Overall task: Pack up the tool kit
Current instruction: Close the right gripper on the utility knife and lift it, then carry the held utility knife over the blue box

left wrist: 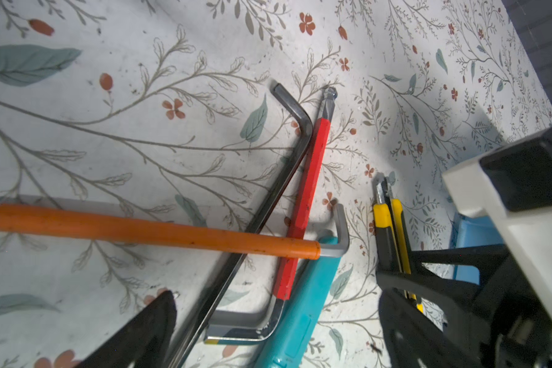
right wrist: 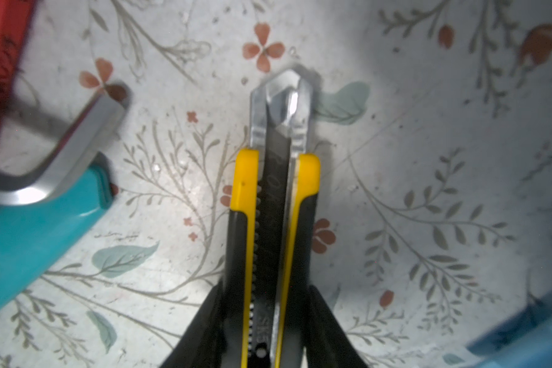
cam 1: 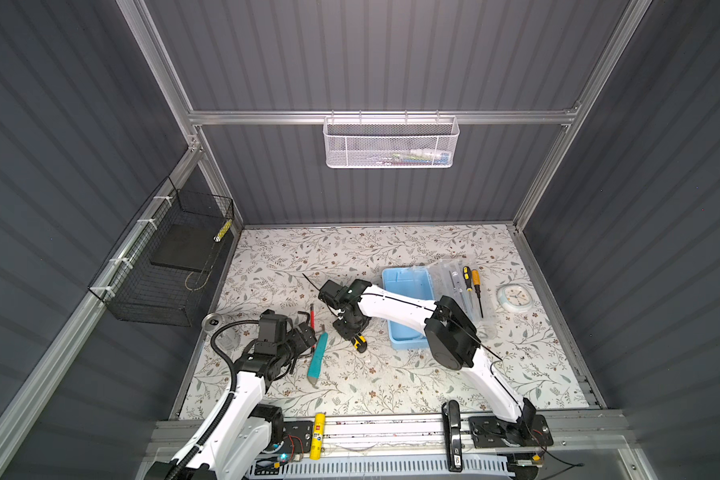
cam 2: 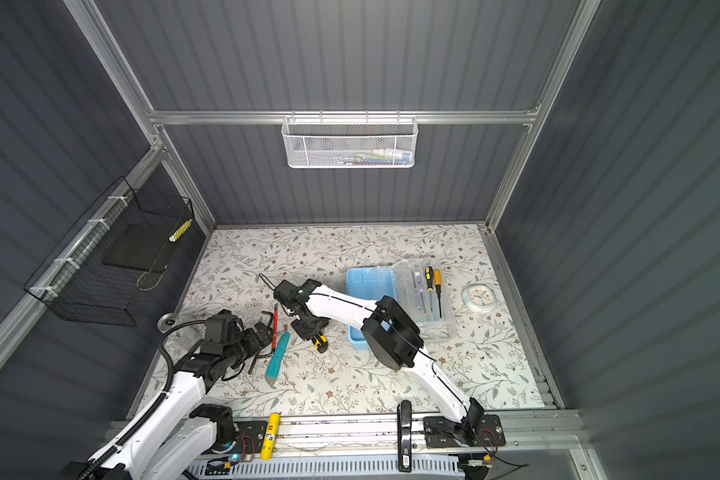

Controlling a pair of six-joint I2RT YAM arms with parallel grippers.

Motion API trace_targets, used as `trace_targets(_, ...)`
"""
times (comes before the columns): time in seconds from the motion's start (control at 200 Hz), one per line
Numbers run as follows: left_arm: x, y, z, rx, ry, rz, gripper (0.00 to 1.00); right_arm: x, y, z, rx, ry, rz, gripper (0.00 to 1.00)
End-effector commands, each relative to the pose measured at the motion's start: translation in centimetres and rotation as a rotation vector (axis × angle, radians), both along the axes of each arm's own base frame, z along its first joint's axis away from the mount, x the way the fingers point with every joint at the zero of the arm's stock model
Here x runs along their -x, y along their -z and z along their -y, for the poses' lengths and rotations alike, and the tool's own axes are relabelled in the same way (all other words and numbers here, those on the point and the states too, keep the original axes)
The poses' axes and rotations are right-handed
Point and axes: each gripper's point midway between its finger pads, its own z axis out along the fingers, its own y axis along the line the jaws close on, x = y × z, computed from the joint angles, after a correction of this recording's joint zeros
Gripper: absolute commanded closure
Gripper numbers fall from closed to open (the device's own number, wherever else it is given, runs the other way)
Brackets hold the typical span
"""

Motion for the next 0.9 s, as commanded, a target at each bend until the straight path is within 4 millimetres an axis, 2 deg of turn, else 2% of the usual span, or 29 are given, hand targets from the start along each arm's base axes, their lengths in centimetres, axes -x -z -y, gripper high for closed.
trace_targets(0.0,-0.3,-0.5,0.0,-0.024,0.018,0.009,0.01,0.1,0.2,1.4,0.069,0.000,-0.004,0.66)
trace_targets(0.135,-0.4,-0.7,0.0,-0.026,0.017,0.014,0.01,-0.3,-1.9,0.9,0.034,-0.002,0.023,0.70)
trace_targets(0.255,-0.5,-0.9,-0.2,-0.034,0.014,0.020,0.01,-1.1,-4.6,1.0,-0.018,0.026,0.050,0.70)
trace_targets(0.465,-0.7,-0.9,-0.1,-0.044,0.026,0.017,0.00,-3.4,-9.4,3.0,-0.102,0.126,0.107,0.71)
trace_targets(0.555,-0.9,-1.0,-0.1,-0.047,0.028,0.017,0.01,-4.7,-11.1,4.9,-0.116,0.185,0.134,0.72)
trace_targets(0.7,-0.9,-1.1,-0.1,-0.050,0.029,0.023,0.01,-6.4,-13.2,9.2,-0.112,0.285,0.178,0.72)
trace_targets(0.896,-1.1,-1.0,-0.3,-0.067,0.038,0.016,0.01,-7.3,-14.6,15.5,-0.140,0.434,0.200,0.74)
